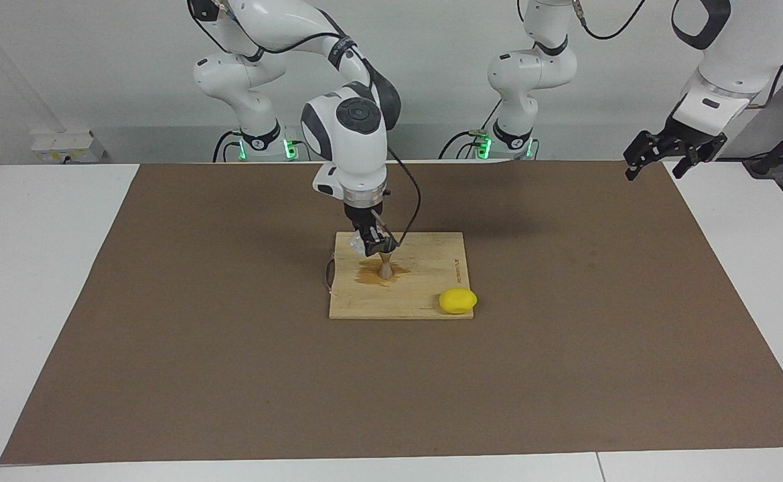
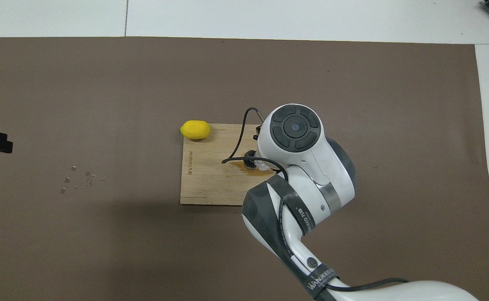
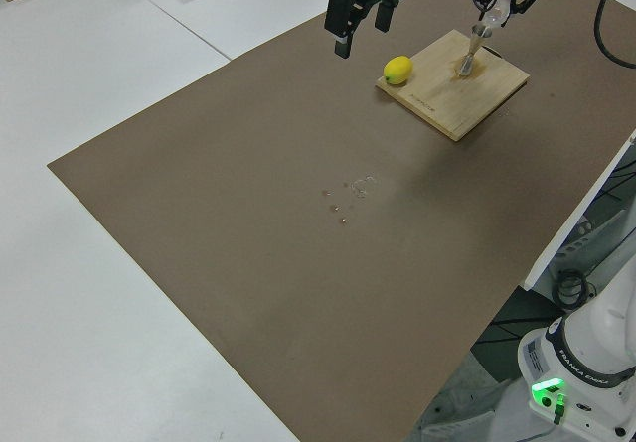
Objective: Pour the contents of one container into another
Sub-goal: 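Tilt the glass cup with the right gripper to pour into the dark cup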
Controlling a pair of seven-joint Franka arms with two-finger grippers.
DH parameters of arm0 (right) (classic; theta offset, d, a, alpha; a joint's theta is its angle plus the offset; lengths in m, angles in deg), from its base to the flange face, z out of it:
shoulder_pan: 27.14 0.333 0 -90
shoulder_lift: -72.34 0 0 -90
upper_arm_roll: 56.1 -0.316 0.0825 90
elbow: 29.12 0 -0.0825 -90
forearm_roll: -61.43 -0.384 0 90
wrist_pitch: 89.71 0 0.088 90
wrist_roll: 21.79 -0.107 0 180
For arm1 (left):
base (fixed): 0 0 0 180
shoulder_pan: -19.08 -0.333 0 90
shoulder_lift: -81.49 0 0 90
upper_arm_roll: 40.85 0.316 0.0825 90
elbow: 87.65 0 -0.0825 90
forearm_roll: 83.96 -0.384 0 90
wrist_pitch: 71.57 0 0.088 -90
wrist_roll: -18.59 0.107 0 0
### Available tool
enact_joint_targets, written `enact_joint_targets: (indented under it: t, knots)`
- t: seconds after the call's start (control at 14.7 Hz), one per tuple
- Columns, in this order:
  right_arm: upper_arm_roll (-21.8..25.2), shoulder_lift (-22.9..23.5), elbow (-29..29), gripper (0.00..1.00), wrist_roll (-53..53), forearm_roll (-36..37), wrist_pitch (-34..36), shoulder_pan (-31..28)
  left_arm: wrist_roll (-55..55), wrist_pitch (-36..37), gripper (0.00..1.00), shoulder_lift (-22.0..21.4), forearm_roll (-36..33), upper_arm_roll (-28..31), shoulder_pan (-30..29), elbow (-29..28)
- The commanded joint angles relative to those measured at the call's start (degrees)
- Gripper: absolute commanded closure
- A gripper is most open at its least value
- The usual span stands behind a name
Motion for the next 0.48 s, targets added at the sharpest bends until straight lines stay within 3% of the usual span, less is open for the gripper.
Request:
enact_joint_targets:
  t: [0.0,0.41]
  knots:
    - [-0.1,0.7,-1.2,1.0,-2.0,0.5,-0.3,0.0,-0.8,1.2,0.0,-0.2,0.4,0.0,-0.8,0.0]
    - [0.1,0.8,-1.9,1.0,-2.7,-3.5,-0.8,-1.1,-0.9,3.2,0.0,-0.2,-0.1,0.1,-0.7,0.3]
